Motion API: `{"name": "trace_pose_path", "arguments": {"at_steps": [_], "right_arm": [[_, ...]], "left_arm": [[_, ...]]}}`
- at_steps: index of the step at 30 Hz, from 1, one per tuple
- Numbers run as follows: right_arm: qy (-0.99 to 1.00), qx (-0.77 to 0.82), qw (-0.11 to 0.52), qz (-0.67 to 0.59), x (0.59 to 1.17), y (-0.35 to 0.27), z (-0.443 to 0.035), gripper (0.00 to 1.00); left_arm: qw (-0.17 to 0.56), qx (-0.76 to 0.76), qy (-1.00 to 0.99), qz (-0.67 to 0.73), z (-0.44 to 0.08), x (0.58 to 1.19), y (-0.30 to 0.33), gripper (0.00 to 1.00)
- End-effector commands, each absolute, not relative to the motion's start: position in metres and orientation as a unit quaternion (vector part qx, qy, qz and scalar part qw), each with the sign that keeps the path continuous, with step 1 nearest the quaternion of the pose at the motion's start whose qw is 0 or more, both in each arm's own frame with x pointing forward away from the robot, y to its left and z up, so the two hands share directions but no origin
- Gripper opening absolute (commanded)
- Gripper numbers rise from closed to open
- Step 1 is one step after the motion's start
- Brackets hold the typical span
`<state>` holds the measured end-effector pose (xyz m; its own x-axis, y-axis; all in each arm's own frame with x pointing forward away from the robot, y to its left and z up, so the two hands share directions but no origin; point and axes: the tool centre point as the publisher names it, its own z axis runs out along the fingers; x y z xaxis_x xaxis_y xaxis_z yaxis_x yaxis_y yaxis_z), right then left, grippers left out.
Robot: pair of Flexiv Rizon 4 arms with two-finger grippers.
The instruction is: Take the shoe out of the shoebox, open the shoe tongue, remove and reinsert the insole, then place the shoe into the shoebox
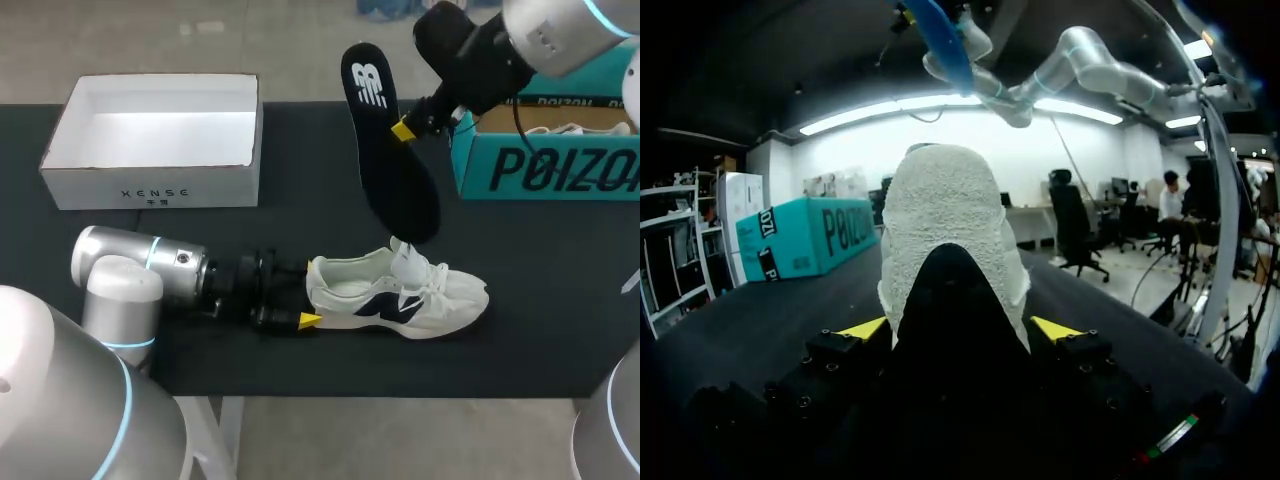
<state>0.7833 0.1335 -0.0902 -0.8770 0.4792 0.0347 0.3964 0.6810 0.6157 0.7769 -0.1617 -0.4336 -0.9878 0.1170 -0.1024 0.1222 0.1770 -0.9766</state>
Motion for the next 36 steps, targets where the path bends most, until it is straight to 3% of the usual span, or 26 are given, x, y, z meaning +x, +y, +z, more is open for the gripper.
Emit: {"name": "trace_pose_path", "arguments": {"at_steps": [1,8,22,36], "right_arm": [[0.912,0.239,0.067,0.326,0.781,0.13,-0.093,0.0],[0.912,0.239,0.067,0.326,0.781,0.13,-0.093,0.0],[0.916,0.265,0.016,0.301,0.734,0.115,-0.02,0.0],[0.909,0.26,-0.009,0.327,0.711,0.105,-0.008,0.0]], "left_arm": [[0.003,0.078,0.767,-0.636,-0.436,0.776,-0.163,0.0],[0.003,0.078,0.767,-0.636,-0.436,0.776,-0.163,0.0],[0.003,0.078,0.767,-0.636,-0.436,0.776,-0.163,0.0],[0.003,0.078,0.767,-0.636,-0.436,0.776,-0.163,0.0]]}}
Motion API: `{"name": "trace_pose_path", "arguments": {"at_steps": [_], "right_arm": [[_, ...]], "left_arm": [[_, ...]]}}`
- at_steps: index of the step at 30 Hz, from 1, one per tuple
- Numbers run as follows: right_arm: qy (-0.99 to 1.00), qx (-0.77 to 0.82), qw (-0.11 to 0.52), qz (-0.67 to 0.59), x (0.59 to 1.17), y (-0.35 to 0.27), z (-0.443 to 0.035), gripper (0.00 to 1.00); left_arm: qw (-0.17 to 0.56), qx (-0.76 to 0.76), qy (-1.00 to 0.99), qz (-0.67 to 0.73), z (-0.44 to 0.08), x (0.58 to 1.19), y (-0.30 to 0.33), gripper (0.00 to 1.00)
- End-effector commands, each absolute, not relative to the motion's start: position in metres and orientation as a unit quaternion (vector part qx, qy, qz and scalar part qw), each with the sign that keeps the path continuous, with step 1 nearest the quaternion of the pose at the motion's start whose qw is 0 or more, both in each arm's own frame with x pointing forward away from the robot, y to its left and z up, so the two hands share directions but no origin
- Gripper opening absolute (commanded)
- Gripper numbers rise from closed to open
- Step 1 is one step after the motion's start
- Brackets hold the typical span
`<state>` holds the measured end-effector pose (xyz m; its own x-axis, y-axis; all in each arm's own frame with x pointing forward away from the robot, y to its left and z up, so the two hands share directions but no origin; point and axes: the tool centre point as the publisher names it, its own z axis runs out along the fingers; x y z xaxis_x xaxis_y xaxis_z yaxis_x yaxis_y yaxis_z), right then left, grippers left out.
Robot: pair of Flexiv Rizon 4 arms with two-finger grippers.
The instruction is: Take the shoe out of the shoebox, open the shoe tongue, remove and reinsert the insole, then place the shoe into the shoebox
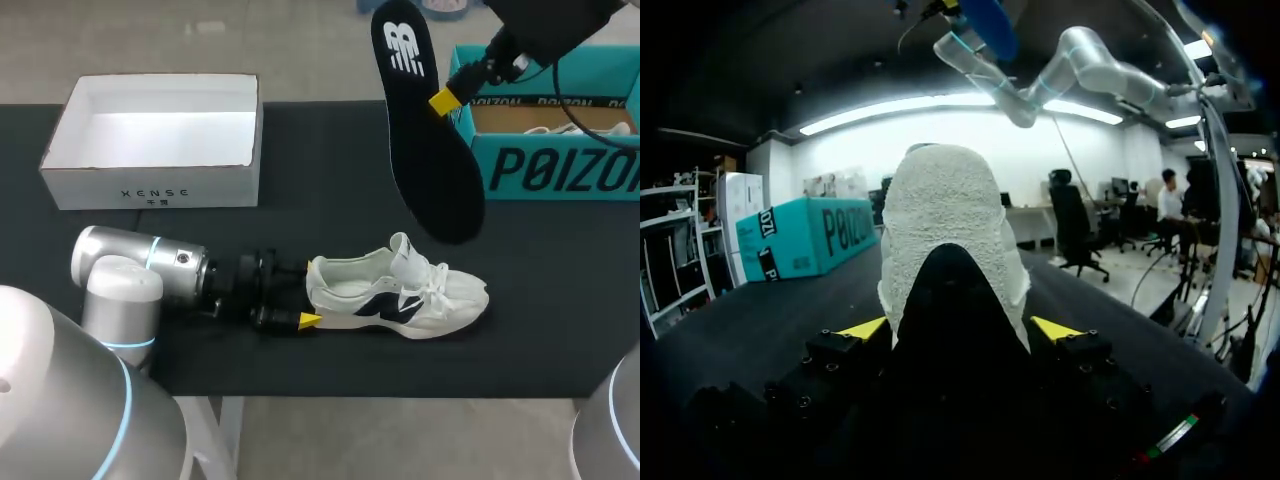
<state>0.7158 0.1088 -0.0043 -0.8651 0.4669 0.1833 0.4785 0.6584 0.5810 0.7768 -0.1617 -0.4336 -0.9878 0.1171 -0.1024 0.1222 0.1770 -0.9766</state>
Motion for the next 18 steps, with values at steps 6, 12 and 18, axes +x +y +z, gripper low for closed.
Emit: {"name": "trace_pose_path", "arguments": {"at_steps": [6,12,18], "right_arm": [[-0.904,-0.264,0.008,-0.337,0.7063,0.1049,-0.0076,0.0],[-0.904,-0.264,0.008,-0.337,0.7063,0.1049,-0.0076,0.0],[-0.904,-0.264,0.008,-0.337,0.7063,0.1049,-0.0076,0.0]], "left_arm": [[0.003,0.078,0.767,-0.636,-0.4362,0.7761,-0.1626,0.0],[0.003,0.078,0.767,-0.636,-0.4362,0.7761,-0.1626,0.0],[0.003,0.078,0.767,-0.636,-0.4362,0.7761,-0.1626,0.04]]}}
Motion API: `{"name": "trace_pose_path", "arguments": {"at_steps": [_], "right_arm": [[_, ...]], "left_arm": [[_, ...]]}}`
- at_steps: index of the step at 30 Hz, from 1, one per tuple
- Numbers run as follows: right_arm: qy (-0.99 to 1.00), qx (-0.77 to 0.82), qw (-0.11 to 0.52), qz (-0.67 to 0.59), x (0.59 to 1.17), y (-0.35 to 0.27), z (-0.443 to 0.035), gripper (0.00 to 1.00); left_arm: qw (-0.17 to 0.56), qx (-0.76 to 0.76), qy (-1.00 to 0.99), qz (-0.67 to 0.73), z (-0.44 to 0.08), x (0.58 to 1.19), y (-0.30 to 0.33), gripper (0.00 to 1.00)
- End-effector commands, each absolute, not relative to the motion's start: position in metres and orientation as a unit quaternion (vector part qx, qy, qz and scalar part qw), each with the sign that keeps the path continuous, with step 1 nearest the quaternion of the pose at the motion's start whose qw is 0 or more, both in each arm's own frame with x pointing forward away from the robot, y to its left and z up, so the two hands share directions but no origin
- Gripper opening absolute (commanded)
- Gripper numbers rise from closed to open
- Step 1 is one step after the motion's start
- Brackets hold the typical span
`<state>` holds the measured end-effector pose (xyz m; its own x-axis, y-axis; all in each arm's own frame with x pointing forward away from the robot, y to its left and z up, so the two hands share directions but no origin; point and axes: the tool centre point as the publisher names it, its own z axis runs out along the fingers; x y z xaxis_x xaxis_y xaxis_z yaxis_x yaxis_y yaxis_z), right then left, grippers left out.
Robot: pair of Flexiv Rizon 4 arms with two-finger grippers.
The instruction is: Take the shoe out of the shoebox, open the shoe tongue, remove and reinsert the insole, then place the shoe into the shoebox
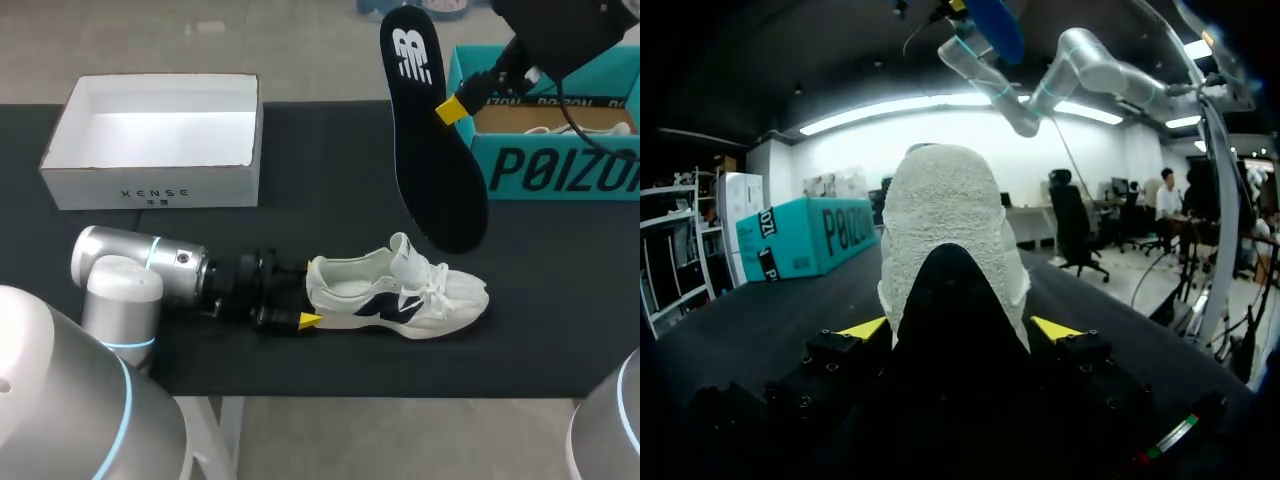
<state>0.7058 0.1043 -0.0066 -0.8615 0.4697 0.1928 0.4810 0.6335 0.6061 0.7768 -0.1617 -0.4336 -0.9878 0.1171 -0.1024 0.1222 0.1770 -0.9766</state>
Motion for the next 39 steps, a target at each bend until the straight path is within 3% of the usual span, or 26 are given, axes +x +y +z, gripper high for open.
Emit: {"name": "trace_pose_path", "arguments": {"at_steps": [1,2,3,4,25,39], "right_arm": [[-0.904,-0.264,0.008,-0.337,0.706,0.105,-0.008,0.0],[-0.904,-0.264,0.008,-0.337,0.706,0.105,-0.008,0.0],[-0.904,-0.264,0.008,-0.337,0.706,0.105,-0.008,0.0],[-0.904,-0.264,0.008,-0.337,0.706,0.105,-0.008,0.0],[-0.904,-0.264,0.008,-0.337,0.706,0.105,-0.008,0.0],[-0.904,-0.264,0.008,-0.337,0.706,0.105,-0.008,0.0]], "left_arm": [[0.003,0.078,0.767,-0.636,-0.436,0.776,-0.163,0.29],[0.003,0.078,0.767,-0.636,-0.436,0.776,-0.163,0.39],[0.003,0.078,0.767,-0.636,-0.436,0.776,-0.163,0.58],[0.005,0.083,0.773,-0.629,-0.435,0.776,-0.162,1.0],[0.028,0.112,0.851,-0.513,-0.423,0.772,-0.123,1.0],[-0.05,0.168,0.933,-0.315,-0.354,0.773,-0.078,1.0]]}}
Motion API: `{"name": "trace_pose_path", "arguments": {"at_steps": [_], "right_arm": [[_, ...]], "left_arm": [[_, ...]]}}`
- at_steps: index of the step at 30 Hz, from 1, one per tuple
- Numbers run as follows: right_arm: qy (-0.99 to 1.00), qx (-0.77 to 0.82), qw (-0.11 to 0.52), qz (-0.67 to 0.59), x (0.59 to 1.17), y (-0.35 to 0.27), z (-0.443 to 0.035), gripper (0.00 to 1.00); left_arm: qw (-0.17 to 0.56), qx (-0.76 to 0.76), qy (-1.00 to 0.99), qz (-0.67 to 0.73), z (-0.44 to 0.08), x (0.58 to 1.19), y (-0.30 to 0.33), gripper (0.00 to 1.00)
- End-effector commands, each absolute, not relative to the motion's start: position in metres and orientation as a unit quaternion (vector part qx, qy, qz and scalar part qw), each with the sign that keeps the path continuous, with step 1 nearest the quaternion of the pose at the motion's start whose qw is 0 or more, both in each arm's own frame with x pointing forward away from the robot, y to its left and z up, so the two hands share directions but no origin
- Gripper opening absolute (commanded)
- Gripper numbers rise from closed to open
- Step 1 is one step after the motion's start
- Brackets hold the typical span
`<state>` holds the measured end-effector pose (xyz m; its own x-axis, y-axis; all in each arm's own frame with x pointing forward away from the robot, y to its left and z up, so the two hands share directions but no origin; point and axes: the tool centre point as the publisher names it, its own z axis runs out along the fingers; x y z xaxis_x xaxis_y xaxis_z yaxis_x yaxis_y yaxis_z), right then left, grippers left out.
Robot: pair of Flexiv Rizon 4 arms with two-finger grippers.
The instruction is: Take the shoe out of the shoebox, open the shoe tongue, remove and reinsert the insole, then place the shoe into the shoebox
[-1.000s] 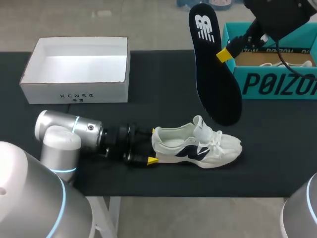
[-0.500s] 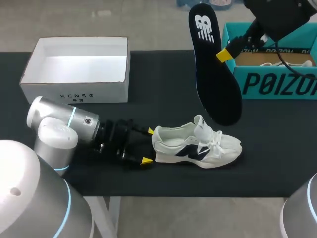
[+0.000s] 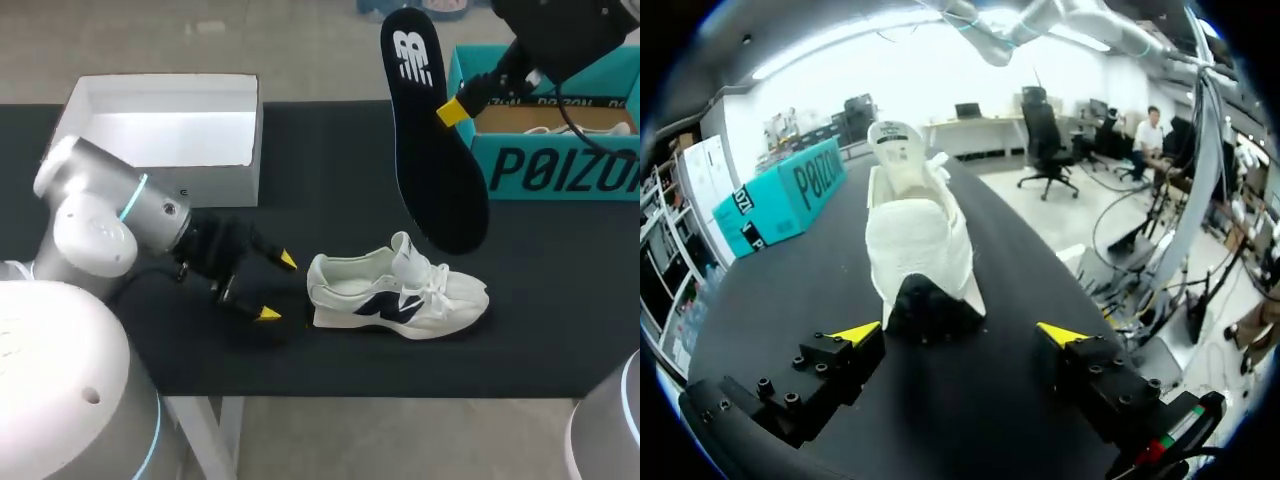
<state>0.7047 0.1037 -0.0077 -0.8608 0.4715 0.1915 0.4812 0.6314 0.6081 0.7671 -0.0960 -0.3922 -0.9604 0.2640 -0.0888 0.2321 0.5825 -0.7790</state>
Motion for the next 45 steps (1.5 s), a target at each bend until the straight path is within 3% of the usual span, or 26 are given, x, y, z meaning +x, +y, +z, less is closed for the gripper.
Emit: {"name": "trace_pose_path", "arguments": {"at_steps": [1,12,45], "right_arm": [[-0.904,-0.264,0.008,-0.337,0.706,0.105,-0.008,0.0],[-0.904,-0.264,0.008,-0.337,0.706,0.105,-0.008,0.0],[-0.904,-0.264,0.008,-0.337,0.706,0.105,-0.008,0.0]], "left_arm": [[0.046,-0.173,-0.935,0.308,-0.349,0.775,-0.078,1.0],[0.065,-0.202,-0.957,0.195,-0.323,0.778,-0.084,1.0],[0.025,-0.234,-0.958,0.162,-0.303,0.774,-0.107,1.0]]}}
